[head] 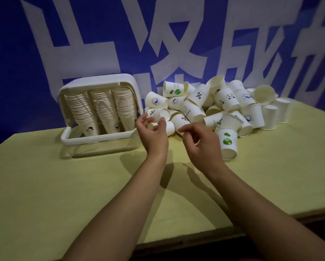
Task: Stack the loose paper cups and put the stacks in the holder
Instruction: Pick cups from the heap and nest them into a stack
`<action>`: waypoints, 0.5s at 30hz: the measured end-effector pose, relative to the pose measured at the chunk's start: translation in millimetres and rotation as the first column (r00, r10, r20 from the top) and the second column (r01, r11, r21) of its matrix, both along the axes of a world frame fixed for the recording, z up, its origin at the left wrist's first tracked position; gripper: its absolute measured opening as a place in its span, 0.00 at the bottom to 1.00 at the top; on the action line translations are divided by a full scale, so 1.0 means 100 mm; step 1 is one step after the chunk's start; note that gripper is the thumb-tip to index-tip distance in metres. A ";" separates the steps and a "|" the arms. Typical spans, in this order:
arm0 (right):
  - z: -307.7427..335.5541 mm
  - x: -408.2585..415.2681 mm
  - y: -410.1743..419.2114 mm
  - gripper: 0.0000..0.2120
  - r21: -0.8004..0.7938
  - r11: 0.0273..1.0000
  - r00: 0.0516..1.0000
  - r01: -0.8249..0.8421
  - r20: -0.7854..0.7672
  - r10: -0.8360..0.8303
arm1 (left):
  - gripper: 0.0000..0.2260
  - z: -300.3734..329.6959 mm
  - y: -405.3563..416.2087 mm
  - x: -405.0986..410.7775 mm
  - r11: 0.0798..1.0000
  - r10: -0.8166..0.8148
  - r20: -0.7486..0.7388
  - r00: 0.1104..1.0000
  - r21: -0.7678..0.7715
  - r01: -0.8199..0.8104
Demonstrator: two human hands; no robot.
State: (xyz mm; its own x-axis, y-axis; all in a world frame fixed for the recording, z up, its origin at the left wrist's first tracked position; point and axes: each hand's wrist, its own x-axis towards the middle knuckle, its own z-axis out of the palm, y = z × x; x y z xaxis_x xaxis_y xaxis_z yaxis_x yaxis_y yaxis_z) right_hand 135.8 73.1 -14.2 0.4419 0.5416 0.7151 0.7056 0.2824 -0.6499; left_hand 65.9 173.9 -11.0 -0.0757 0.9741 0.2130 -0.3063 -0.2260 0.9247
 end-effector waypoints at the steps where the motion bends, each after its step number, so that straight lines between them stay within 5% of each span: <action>1: -0.01 0.12 -0.10 0.08 0.049 0.993 0.989 0.103 0.103 -0.108 | 0.17 -0.05 -0.10 0.02 0.994 -0.101 -0.046 0.994 0.036 0.103; 4: -0.22 0.52 -0.36 0.08 0.071 0.927 0.893 0.368 0.250 -0.374 | 0.13 -0.17 -0.28 0.04 0.889 -0.438 -0.243 0.865 0.024 0.457; 7: -0.48 0.78 -0.51 0.08 -0.085 0.839 0.829 0.537 0.240 -0.506 | 0.10 -0.27 -0.37 0.02 0.650 -0.731 -0.396 0.555 -0.157 0.744; 9: -0.56 0.84 -0.51 0.11 -0.239 0.782 0.818 0.575 0.174 -0.549 | 0.10 -0.32 -0.38 0.00 0.556 -0.799 -0.422 0.429 -0.244 0.795; 15: -0.57 0.79 -0.42 0.16 -0.386 0.823 0.896 0.417 0.025 -0.443 | 0.11 -0.37 -0.33 -0.03 0.670 -0.701 -0.461 0.544 -0.164 0.724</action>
